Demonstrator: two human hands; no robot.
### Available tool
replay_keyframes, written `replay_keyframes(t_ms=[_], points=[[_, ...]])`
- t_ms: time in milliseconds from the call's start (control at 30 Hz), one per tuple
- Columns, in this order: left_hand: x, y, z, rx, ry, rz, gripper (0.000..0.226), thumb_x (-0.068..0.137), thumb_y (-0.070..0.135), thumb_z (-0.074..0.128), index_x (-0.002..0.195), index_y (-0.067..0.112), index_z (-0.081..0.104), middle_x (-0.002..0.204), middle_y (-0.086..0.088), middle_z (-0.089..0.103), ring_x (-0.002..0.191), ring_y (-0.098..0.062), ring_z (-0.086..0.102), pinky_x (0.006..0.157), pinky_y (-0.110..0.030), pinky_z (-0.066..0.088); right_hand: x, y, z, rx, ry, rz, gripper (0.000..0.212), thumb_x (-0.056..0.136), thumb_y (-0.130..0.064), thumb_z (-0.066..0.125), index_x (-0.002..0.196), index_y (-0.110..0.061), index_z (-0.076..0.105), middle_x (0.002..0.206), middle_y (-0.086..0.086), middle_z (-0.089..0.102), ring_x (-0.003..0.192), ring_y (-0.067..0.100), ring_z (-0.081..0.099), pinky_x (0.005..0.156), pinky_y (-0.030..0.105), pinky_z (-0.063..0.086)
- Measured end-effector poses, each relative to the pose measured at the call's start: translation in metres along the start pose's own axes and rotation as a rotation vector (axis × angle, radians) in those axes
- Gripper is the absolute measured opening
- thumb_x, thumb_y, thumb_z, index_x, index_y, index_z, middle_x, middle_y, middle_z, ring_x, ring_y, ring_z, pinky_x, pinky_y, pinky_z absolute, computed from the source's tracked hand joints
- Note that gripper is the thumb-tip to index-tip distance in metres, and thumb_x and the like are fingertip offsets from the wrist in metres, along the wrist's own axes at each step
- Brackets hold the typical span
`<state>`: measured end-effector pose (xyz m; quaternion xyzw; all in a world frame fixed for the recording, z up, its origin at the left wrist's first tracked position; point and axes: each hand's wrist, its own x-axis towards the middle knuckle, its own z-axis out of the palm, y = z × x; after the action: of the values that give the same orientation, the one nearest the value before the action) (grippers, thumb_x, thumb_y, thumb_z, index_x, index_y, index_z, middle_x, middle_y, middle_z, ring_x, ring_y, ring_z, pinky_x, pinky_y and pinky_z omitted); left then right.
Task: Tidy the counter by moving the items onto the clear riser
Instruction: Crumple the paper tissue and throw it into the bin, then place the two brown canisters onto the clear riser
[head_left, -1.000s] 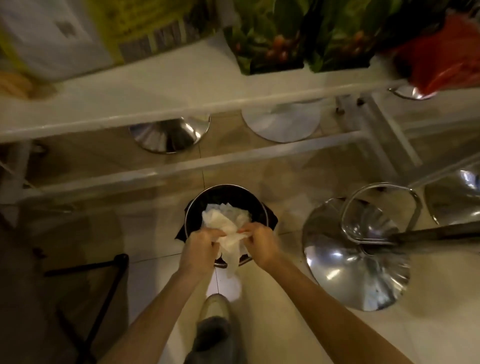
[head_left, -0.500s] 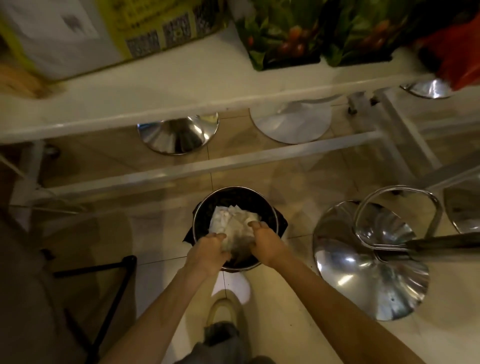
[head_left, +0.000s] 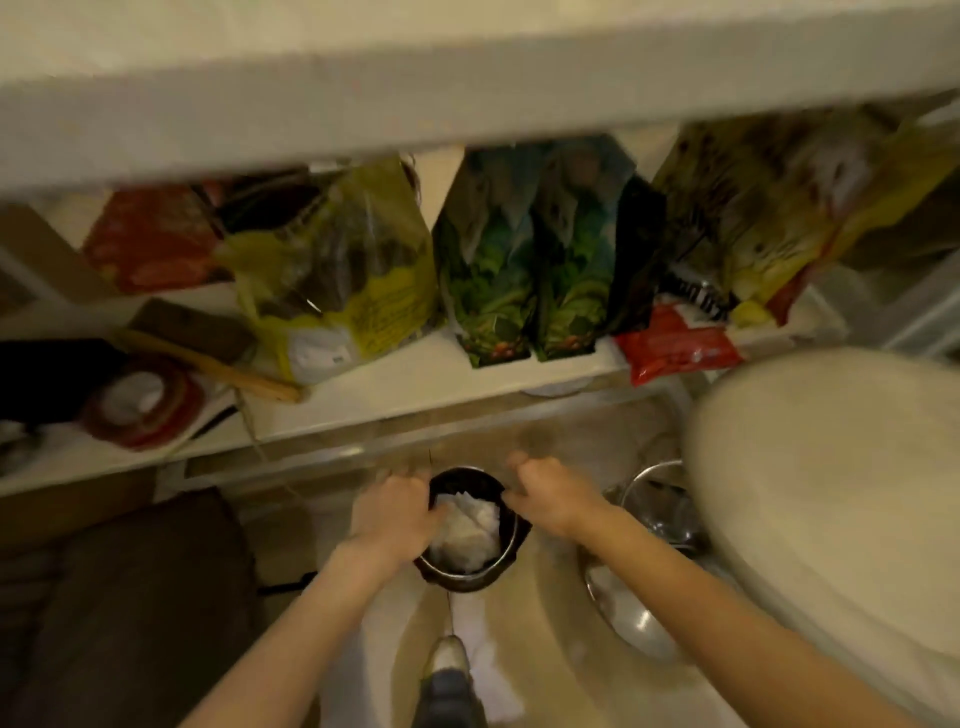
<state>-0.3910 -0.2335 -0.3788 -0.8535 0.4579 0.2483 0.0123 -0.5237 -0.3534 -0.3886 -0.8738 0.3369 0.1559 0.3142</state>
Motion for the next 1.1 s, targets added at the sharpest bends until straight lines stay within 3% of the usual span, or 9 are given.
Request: replay_keyframes(t_ms=[167, 333, 533, 633, 767, 933, 1033, 1100], points=[[-0.077, 0.019, -0.107, 0.116, 0.293, 0.112, 0.047, 0.088, 0.036, 0.042, 0.13, 0.017, 0.039, 0.131, -0.007, 0.052, 0.12, -0.028, 0.048, 0.092, -0.039, 0.043, -0.065, -0.055, -0.085, -0.095, 0.139, -0.147, 0.046, 0.09, -0.027, 0.048, 0.132, -0.013, 0.037, 0.12, 0.017, 0.061, 0.107, 0.034, 0.058, 0.085, 0.044, 0.051], [-0.141, 0.014, -0.208, 0.06, 0.649, 0.213, 0.043, 0.086, 0.034, 0.046, 0.121, 0.009, 0.051, 0.112, -0.013, 0.064, 0.102, -0.032, 0.059, 0.079, -0.043, 0.052, -0.107, -0.126, -0.154, -0.061, 0.181, -0.324, 0.042, 0.091, -0.03, 0.047, 0.129, -0.014, 0.039, 0.111, 0.014, 0.065, 0.097, 0.029, 0.062, 0.082, 0.047, 0.052], [-0.178, -0.015, -0.293, 0.043, 0.893, 0.15, 0.043, 0.088, 0.031, 0.045, 0.127, 0.015, 0.046, 0.118, -0.009, 0.06, 0.108, -0.026, 0.054, 0.085, -0.04, 0.046, -0.122, -0.209, -0.216, -0.114, 0.261, -0.532, 0.033, 0.09, -0.029, 0.049, 0.12, -0.015, 0.05, 0.11, 0.009, 0.066, 0.097, 0.024, 0.062, 0.084, 0.044, 0.052], [-0.185, -0.039, -0.321, 0.053, 1.0, 0.084, 0.042, 0.086, 0.029, 0.05, 0.124, 0.012, 0.05, 0.117, -0.011, 0.061, 0.107, -0.029, 0.055, 0.081, -0.04, 0.048, -0.117, -0.251, -0.24, -0.151, 0.259, -0.595, 0.03, 0.09, -0.031, 0.049, 0.116, -0.018, 0.055, 0.107, 0.007, 0.069, 0.092, 0.02, 0.063, 0.085, 0.04, 0.053], [-0.181, -0.085, -0.348, 0.121, 1.104, 0.034, 0.042, 0.078, 0.024, 0.062, 0.115, 0.006, 0.055, 0.109, -0.015, 0.062, 0.097, -0.034, 0.06, 0.069, -0.04, 0.051, -0.1, -0.304, -0.267, -0.169, 0.32, -0.658, 0.031, 0.09, -0.033, 0.05, 0.117, -0.019, 0.055, 0.104, 0.006, 0.068, 0.088, 0.018, 0.061, 0.081, 0.033, 0.049], [-0.172, -0.136, -0.364, 0.059, 1.157, -0.087, 0.067, 0.073, 0.031, 0.066, 0.13, 0.009, 0.038, 0.133, -0.017, 0.047, 0.12, -0.034, 0.046, 0.093, -0.045, 0.045, -0.057, -0.361, -0.284, -0.115, 0.324, -0.676, 0.038, 0.088, -0.031, 0.054, 0.124, -0.019, 0.048, 0.114, 0.005, 0.064, 0.096, 0.018, 0.059, 0.087, 0.033, 0.049], [-0.162, -0.161, -0.367, -0.163, 1.114, -0.124, 0.089, 0.073, 0.038, 0.067, 0.141, 0.013, 0.015, 0.15, -0.011, 0.027, 0.137, -0.026, 0.026, 0.11, -0.039, 0.029, -0.027, -0.386, -0.283, -0.005, 0.284, -0.654, 0.051, 0.084, -0.032, 0.061, 0.13, -0.02, 0.042, 0.12, 0.005, 0.059, 0.097, 0.015, 0.057, 0.083, 0.026, 0.046], [-0.155, -0.173, -0.366, -0.36, 1.024, -0.13, 0.1, 0.07, 0.04, 0.07, 0.143, 0.018, 0.004, 0.154, -0.006, 0.016, 0.14, -0.021, 0.018, 0.113, -0.036, 0.023, -0.008, -0.395, -0.281, 0.041, 0.243, -0.619, 0.062, 0.079, -0.034, 0.066, 0.133, -0.021, 0.039, 0.124, 0.004, 0.057, 0.102, 0.015, 0.056, 0.087, 0.027, 0.047]])
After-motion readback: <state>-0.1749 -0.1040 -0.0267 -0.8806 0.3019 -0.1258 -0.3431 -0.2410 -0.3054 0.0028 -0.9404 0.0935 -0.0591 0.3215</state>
